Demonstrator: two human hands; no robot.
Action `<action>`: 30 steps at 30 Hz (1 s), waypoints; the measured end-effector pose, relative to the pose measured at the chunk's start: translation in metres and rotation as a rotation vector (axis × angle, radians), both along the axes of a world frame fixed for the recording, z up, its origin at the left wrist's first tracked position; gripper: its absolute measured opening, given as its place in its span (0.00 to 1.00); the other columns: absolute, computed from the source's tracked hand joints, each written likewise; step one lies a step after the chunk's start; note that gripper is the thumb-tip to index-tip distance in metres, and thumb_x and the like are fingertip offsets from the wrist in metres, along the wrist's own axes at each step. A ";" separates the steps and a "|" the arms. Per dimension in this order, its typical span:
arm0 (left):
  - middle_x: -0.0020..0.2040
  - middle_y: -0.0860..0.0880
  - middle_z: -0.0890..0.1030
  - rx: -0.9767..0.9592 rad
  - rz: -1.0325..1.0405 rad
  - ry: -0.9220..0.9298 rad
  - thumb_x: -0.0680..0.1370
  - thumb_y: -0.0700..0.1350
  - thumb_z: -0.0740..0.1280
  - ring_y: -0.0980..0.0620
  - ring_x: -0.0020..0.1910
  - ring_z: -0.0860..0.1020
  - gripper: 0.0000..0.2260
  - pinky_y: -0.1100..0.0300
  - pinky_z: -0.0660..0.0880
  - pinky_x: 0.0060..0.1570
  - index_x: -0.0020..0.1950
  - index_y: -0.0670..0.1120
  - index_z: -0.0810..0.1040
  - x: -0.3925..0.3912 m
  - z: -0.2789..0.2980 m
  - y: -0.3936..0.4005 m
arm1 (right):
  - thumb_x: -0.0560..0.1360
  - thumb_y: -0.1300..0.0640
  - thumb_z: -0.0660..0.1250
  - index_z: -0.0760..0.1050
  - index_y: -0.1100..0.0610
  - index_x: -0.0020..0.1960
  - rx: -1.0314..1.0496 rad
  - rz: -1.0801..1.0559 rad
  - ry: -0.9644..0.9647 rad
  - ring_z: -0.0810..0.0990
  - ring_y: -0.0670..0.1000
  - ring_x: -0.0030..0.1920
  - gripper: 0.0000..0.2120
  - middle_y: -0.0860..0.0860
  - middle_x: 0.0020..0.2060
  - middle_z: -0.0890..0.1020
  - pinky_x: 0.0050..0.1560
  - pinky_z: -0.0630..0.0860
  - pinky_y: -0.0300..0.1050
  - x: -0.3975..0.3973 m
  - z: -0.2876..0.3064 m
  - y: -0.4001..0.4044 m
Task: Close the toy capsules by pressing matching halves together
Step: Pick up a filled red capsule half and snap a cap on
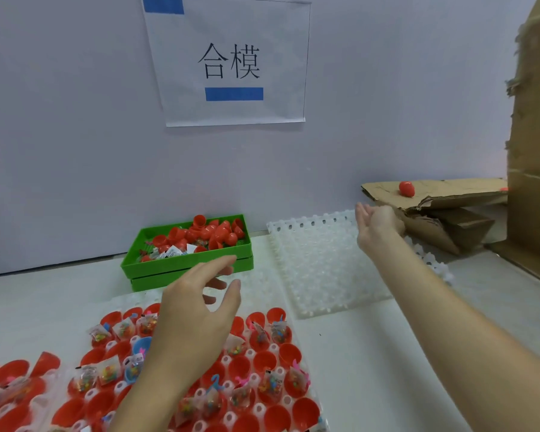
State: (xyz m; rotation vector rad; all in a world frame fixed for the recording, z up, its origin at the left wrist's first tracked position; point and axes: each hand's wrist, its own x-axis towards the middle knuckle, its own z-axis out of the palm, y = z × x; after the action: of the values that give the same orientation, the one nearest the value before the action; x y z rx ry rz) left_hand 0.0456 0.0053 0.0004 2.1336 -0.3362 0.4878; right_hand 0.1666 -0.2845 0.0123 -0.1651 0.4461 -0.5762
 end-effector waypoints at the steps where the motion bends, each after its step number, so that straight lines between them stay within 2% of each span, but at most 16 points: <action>1: 0.48 0.64 0.80 -0.009 0.003 0.000 0.77 0.45 0.69 0.68 0.47 0.77 0.14 0.72 0.75 0.39 0.61 0.56 0.79 0.000 0.001 0.004 | 0.80 0.70 0.52 0.67 0.75 0.66 -0.124 0.038 0.088 0.80 0.58 0.61 0.17 0.67 0.65 0.75 0.59 0.79 0.42 -0.004 -0.008 0.007; 2: 0.47 0.63 0.81 -0.016 0.008 0.000 0.77 0.44 0.69 0.69 0.47 0.77 0.13 0.73 0.75 0.38 0.60 0.56 0.80 0.001 0.001 0.007 | 0.80 0.70 0.53 0.71 0.72 0.63 -0.269 0.061 0.139 0.84 0.57 0.54 0.15 0.66 0.60 0.79 0.52 0.81 0.41 -0.010 -0.015 0.016; 4: 0.45 0.62 0.81 -0.026 0.032 0.006 0.77 0.43 0.69 0.68 0.44 0.79 0.11 0.76 0.75 0.38 0.58 0.54 0.82 0.002 0.004 0.015 | 0.79 0.71 0.57 0.76 0.67 0.57 -0.493 0.111 0.237 0.86 0.52 0.44 0.12 0.59 0.49 0.84 0.40 0.81 0.38 -0.023 -0.030 0.025; 7: 0.43 0.61 0.81 -0.044 0.134 0.026 0.78 0.41 0.69 0.67 0.40 0.80 0.08 0.78 0.72 0.34 0.54 0.51 0.83 0.006 0.009 0.033 | 0.77 0.71 0.59 0.80 0.62 0.53 -0.793 0.182 0.295 0.85 0.49 0.38 0.12 0.55 0.42 0.86 0.37 0.79 0.38 -0.040 -0.051 0.031; 10: 0.43 0.58 0.81 -0.005 0.260 0.085 0.78 0.40 0.68 0.65 0.40 0.78 0.06 0.74 0.73 0.38 0.51 0.49 0.83 0.012 0.012 0.057 | 0.77 0.71 0.59 0.82 0.59 0.50 -1.078 0.097 0.250 0.83 0.48 0.35 0.14 0.54 0.38 0.85 0.36 0.79 0.37 -0.053 -0.063 0.043; 14: 0.42 0.55 0.80 0.145 0.301 0.179 0.78 0.40 0.68 0.63 0.40 0.77 0.05 0.74 0.67 0.34 0.50 0.49 0.82 0.019 0.005 0.073 | 0.74 0.73 0.56 0.82 0.54 0.44 -1.331 0.062 0.146 0.81 0.46 0.32 0.21 0.53 0.36 0.84 0.34 0.78 0.35 -0.067 -0.068 0.060; 17: 0.45 0.52 0.81 0.246 0.252 0.241 0.78 0.42 0.68 0.61 0.40 0.77 0.05 0.71 0.69 0.35 0.52 0.48 0.82 0.029 0.000 0.071 | 0.74 0.73 0.55 0.82 0.55 0.45 -1.459 0.101 0.134 0.80 0.43 0.32 0.21 0.53 0.37 0.84 0.34 0.77 0.33 -0.071 -0.070 0.074; 20: 0.49 0.49 0.80 0.354 0.220 0.312 0.78 0.47 0.68 0.53 0.43 0.78 0.10 0.60 0.76 0.45 0.57 0.46 0.79 0.045 -0.006 0.062 | 0.74 0.74 0.55 0.82 0.56 0.47 -1.528 0.103 0.124 0.80 0.43 0.32 0.20 0.53 0.37 0.84 0.35 0.77 0.32 -0.074 -0.071 0.082; 22: 0.51 0.46 0.79 0.513 0.248 0.337 0.77 0.53 0.68 0.48 0.49 0.77 0.13 0.52 0.77 0.51 0.53 0.44 0.77 0.055 -0.009 0.054 | 0.74 0.74 0.56 0.82 0.56 0.47 -1.557 0.102 0.122 0.80 0.43 0.33 0.20 0.53 0.37 0.84 0.36 0.77 0.32 -0.076 -0.072 0.084; 25: 0.50 0.42 0.78 0.727 0.302 0.342 0.76 0.58 0.67 0.42 0.59 0.72 0.18 0.48 0.74 0.54 0.38 0.44 0.72 0.066 -0.011 0.047 | 0.74 0.74 0.56 0.82 0.56 0.47 -1.578 0.114 0.118 0.80 0.43 0.33 0.20 0.53 0.37 0.84 0.37 0.77 0.32 -0.079 -0.074 0.086; 27: 0.55 0.42 0.76 0.803 0.299 0.369 0.75 0.59 0.67 0.41 0.64 0.69 0.20 0.48 0.73 0.55 0.34 0.46 0.66 0.071 -0.009 0.043 | 0.74 0.74 0.56 0.82 0.57 0.47 -1.588 0.112 0.116 0.80 0.44 0.33 0.20 0.53 0.37 0.84 0.37 0.77 0.33 -0.080 -0.076 0.085; 30: 0.59 0.42 0.75 0.885 0.250 0.433 0.75 0.55 0.68 0.41 0.68 0.66 0.18 0.46 0.72 0.58 0.33 0.46 0.67 0.075 -0.004 0.037 | 0.74 0.74 0.56 0.82 0.56 0.47 -1.582 0.109 0.109 0.80 0.44 0.33 0.20 0.54 0.37 0.84 0.36 0.77 0.32 -0.080 -0.077 0.084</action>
State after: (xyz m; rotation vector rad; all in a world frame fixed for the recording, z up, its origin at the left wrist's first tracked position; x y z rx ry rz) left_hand 0.1202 0.0423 -0.0040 3.0809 -0.0195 -0.0325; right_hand 0.0871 -0.2008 -0.0650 -1.7223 -0.0135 -0.7016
